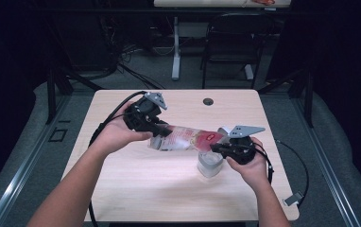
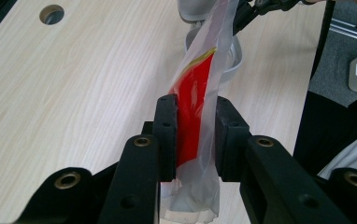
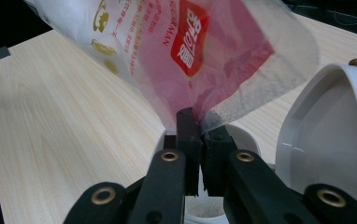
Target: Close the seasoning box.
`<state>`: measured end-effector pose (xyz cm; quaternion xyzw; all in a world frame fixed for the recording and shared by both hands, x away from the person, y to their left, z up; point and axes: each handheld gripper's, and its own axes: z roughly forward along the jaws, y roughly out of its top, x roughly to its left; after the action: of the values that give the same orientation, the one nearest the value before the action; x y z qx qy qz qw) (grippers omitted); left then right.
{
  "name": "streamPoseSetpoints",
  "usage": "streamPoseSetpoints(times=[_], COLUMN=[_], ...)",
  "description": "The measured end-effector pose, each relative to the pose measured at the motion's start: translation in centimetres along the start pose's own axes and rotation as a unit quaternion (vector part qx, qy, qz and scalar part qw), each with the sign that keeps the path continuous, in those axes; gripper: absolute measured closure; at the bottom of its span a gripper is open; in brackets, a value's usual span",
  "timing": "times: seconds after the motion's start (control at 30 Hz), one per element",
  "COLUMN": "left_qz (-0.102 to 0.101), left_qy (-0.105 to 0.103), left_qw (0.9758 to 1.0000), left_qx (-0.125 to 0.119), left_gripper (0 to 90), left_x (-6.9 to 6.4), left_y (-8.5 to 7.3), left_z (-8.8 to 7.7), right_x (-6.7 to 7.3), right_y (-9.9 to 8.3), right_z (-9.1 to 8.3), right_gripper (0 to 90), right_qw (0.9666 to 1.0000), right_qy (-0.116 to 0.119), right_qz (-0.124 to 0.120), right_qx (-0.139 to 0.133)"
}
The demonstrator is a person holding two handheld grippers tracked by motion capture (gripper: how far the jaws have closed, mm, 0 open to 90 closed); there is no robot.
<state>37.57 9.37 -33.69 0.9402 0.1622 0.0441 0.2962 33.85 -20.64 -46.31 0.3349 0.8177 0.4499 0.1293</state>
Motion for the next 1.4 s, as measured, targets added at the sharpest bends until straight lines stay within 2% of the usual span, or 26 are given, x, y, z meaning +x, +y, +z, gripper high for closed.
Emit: streamPoseSetpoints(times=[0.73, 0.97, 1.4], left_qz=[0.004, 0.006, 0.010], left_qy=[-0.005, -0.008, -0.010], left_qw=[1.0000, 0.9999, 0.9998], left_qx=[-0.006, -0.009, -0.011], left_gripper=[74.6, 74.6, 74.6], left_x=[-0.2, -0.2, -0.2], left_y=[0.7, 0.9, 1.3], left_z=[0.0, 0.2, 0.3], right_x=[0.1, 0.2, 0.2], right_y=[-0.1, -0.2, -0.4], right_z=[-0.6, -1.0, -1.1], right_gripper=[87.6, 87.5, 87.2], right_qw=[1.0000, 0.9998, 0.9998], right_qy=[-0.007, -0.017, -0.016], right_qz=[0.000, -0.004, -0.003], right_qx=[0.001, 0.006, 0.008])
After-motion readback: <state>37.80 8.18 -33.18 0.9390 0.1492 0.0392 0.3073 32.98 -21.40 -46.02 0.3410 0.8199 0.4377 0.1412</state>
